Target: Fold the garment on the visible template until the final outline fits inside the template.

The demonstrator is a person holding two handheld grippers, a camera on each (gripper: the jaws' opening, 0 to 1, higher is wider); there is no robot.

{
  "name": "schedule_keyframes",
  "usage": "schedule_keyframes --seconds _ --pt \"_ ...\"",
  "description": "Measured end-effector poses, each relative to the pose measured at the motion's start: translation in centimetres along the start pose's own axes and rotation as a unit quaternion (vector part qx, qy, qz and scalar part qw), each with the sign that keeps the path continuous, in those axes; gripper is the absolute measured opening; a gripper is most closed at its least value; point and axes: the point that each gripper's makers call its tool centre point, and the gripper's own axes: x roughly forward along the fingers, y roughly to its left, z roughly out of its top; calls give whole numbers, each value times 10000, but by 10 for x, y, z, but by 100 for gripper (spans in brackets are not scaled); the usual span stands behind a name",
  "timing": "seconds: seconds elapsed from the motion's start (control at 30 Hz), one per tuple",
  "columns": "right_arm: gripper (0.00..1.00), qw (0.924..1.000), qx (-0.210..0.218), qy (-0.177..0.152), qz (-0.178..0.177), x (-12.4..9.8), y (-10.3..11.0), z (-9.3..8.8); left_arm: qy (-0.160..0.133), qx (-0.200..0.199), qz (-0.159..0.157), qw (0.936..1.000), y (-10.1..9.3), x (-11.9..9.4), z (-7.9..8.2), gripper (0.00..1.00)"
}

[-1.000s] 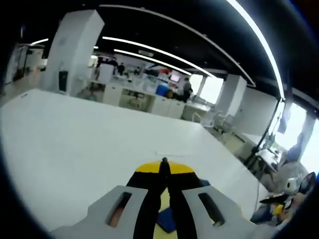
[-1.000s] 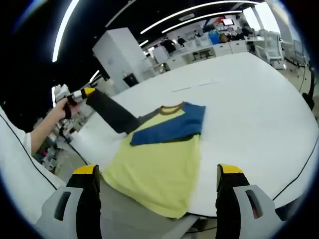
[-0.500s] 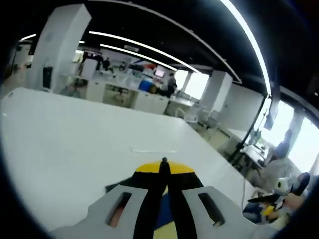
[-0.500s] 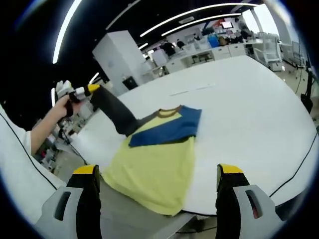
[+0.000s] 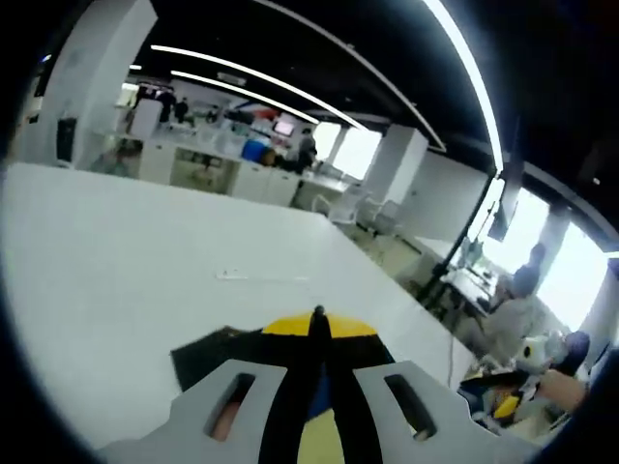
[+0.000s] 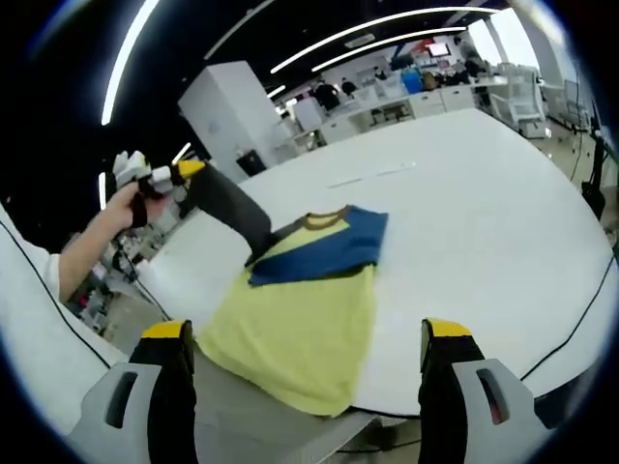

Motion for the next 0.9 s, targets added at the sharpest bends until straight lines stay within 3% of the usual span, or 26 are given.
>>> schedule_keyframes --seconds 0.07,0.23,0.9 --pt "97 10000 -12 -11 3 0 1 2 66 -244 -40 9997 0 6 -9 0" --pt "97 10000 -20 -44 -28 -3 -2 4 166 -312 -97 9993 -2 13 -20 0" --pt "97 9999 25 -33 -137 -17 -11 -5 363 -654 -79 9972 -13 41 -44 0"
